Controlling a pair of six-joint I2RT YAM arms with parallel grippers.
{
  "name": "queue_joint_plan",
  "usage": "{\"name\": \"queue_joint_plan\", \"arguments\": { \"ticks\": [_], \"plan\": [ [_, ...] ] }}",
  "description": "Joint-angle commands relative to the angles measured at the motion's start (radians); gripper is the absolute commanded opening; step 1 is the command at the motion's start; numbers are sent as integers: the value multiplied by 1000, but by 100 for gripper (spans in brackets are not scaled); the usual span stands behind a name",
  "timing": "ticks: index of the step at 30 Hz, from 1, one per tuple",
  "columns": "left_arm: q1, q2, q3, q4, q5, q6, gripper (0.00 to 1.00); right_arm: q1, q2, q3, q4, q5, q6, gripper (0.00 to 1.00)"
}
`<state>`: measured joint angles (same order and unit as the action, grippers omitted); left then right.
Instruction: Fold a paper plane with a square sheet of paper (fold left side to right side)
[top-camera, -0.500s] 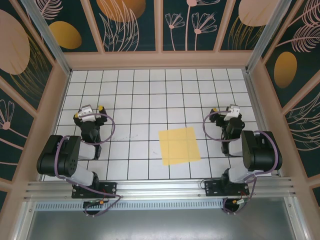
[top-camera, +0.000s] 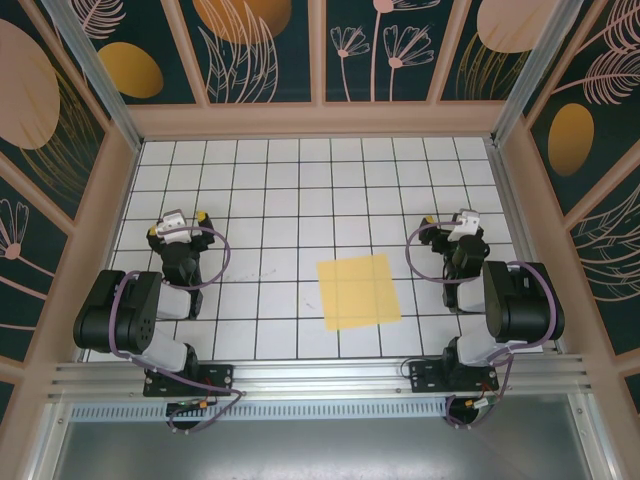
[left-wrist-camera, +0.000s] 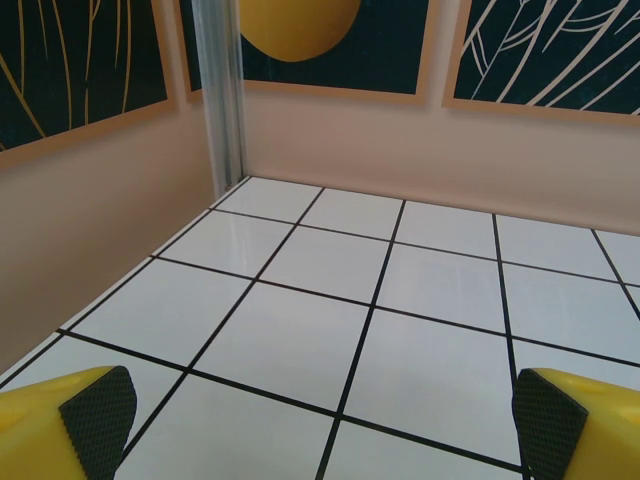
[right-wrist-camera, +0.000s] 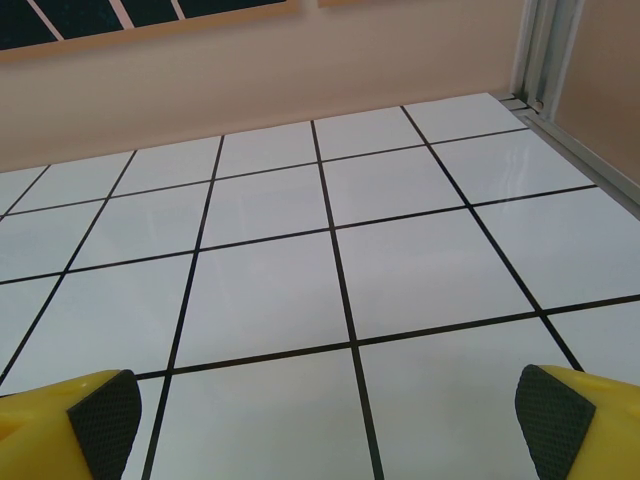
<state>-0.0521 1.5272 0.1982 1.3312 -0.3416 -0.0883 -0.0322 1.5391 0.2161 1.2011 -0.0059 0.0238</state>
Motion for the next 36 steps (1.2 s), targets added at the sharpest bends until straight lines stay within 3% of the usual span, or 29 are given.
{"name": "queue_joint_plan", "arguments": {
  "ticks": [1,5,8,11,15,21,28,31,36],
  "plan": [
    [6,-31,17,-32,-18,-28,99,-8,-5,22,32,-18,-4,99],
    [5,-102,-10,-34,-1,-12,98,-15,-118,81,-179,17,29,99],
    [5,-302,47,-326,12,-49,99,-11,-271,83,-332,33,57,99],
    [4,-433,127,-545,169,-185,99,12,-435,112,-581,46,123,99],
    [-51,-456,257,-801,349,-328,99,83,-640,152,-876,74,271,99],
    [-317,-323,440,-1018,526,-373,99,211,-753,237,-1222,61,465,99],
    [-616,-21,662,-1146,705,-365,98,226,-727,352,-1478,161,472,99],
    [-710,102,756,-1183,757,-347,98,226,-729,378,-1514,218,446,99],
    [-776,271,852,-1200,814,-363,95,226,-736,408,-1574,294,420,99]
  ]
}}
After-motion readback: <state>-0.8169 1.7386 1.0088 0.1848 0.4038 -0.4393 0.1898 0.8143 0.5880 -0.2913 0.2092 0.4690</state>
